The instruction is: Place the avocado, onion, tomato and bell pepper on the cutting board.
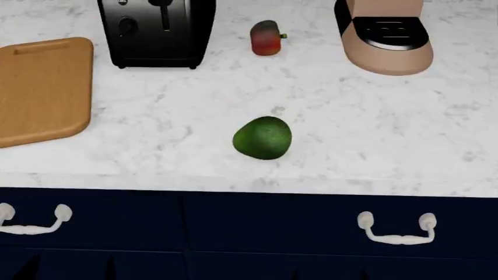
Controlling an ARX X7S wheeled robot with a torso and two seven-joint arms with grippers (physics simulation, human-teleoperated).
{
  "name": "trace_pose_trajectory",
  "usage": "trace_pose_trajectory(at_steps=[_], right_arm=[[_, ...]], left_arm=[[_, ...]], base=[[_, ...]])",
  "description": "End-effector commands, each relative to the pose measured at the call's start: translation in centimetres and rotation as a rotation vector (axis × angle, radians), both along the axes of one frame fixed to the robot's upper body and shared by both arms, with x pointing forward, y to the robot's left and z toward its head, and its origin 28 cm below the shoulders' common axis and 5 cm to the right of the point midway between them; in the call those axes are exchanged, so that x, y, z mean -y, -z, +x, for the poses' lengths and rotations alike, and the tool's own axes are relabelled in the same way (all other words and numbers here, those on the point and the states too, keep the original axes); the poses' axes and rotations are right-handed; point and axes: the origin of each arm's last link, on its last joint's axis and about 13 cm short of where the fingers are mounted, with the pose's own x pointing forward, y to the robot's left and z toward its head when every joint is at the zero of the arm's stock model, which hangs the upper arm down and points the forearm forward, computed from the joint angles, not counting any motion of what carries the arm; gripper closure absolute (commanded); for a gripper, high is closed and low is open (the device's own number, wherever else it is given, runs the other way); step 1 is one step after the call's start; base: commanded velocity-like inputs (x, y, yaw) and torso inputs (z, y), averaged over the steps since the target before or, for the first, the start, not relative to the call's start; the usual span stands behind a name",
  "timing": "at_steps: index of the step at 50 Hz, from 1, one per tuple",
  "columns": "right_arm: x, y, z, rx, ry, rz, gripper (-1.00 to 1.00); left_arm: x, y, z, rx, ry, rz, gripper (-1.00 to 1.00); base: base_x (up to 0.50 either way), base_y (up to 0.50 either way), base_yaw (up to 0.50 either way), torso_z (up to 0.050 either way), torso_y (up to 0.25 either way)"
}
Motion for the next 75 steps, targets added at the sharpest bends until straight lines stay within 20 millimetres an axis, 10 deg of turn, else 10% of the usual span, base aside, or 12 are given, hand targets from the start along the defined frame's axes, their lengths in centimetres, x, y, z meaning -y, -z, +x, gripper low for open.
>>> trace_pose_trajectory(at_steps=[1,10,15,18,20,75], right_arm=[[-0.6,-2.7,0.1,0.057,-0.031,-0.057,-1.0],[-0.8,-13.3,1.1,0.251,-0.071,-0.115,-1.0],[-1.0,-15.5,0.8,0.297,-0.088,-0.109,-1.0],[-1.0,-16.5,0.4,0.327,-0.092,-0.116,-1.0],[-1.0,-16.7,0.1,0.339,-0.094,-0.112,-1.0],[-1.2,-16.6,-1.7,0.34,-0.145,-0.091,-1.0]], left_arm=[[0.5,-1.3,-1.4,0.127,0.046,-0.002,-1.0],[1.0,-6.3,-3.5,0.401,0.071,-0.025,-1.0],[1.6,-7.3,-3.8,0.625,0.056,0.258,-1.0],[1.5,-11.2,-4.6,0.564,0.021,-0.059,-1.0],[1.6,-10.5,-3.7,0.359,0.034,-0.109,-1.0],[1.4,-11.3,-5.5,0.444,0.102,-0.062,-1.0]], base=[[0.0,0.0,0.0,0.05,0.0],[0.0,0.0,0.0,0.05,0.0],[0.0,0.0,0.0,0.05,0.0],[0.0,0.0,0.0,0.05,0.0],[0.0,0.0,0.0,0.05,0.0],[0.39,-0.06,0.0,0.013,0.0]])
